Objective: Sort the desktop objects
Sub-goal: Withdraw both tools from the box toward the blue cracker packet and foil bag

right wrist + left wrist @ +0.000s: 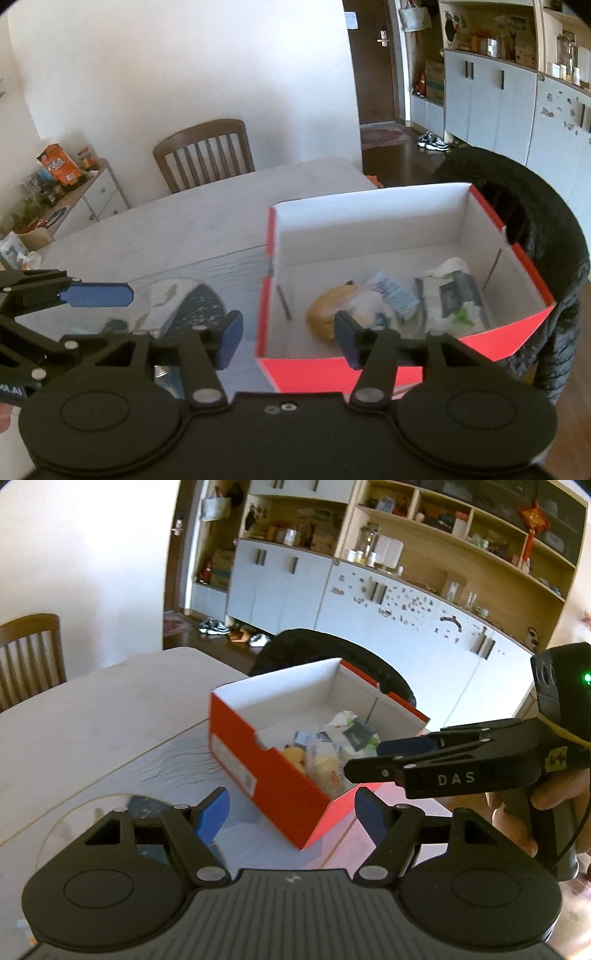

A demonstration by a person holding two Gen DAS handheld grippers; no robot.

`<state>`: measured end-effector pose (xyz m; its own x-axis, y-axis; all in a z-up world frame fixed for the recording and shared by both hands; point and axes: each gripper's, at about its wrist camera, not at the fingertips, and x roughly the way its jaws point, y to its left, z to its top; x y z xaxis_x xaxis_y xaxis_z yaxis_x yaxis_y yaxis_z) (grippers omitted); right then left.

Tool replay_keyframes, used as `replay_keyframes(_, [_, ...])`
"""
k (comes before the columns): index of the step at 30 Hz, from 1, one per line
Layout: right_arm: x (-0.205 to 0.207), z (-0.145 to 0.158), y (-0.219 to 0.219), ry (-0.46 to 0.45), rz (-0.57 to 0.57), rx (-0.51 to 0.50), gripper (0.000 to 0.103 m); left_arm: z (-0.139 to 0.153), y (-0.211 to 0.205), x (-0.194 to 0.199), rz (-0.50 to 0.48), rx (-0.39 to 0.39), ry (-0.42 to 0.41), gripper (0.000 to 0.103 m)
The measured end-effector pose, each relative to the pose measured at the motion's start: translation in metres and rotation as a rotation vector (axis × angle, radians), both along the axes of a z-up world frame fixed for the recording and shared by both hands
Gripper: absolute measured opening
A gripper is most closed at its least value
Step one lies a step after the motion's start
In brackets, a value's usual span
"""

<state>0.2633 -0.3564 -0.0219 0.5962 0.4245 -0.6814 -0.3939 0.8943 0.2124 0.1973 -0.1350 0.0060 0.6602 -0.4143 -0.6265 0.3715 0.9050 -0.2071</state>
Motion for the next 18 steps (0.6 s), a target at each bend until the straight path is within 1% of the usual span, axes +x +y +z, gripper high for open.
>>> replay_keyframes(1, [-0.002,0.000,0.004,-0.002,0.002,0.001,0.061,0.000,0.004,-0.003,0.008,0.002,-0.001,0.074])
replay_keyframes(3, [-0.008,0.000,0.010,-0.011,0.008,0.007,0.064,0.000,0.014,-0.010,0.021,0.003,-0.002,0.074])
replay_keyframes(5, [-0.013,0.001,0.018,-0.017,0.020,0.012,0.065,0.000,0.026,-0.016,0.037,-0.001,-0.004,0.074])
replay_keyframes(8, [-0.021,0.002,0.031,-0.035,0.045,0.006,0.069,0.000,0.045,-0.023,0.074,-0.025,0.006,0.081])
replay_keyframes(12, [-0.029,0.001,0.048,-0.046,0.081,-0.001,0.073,-0.002,0.064,-0.031,0.115,-0.035,0.013,0.082])
replay_keyframes(14, [-0.034,0.001,0.056,-0.057,0.094,-0.003,0.078,-0.003,0.073,-0.036,0.131,-0.036,0.010,0.086])
replay_keyframes(17, [-0.040,0.000,0.067,-0.065,0.112,0.000,0.084,-0.006,0.087,-0.042,0.168,-0.027,0.007,0.086])
replay_keyframes(18, [-0.042,0.000,0.070,-0.068,0.115,0.000,0.087,-0.007,0.092,-0.044,0.183,-0.024,0.010,0.090])
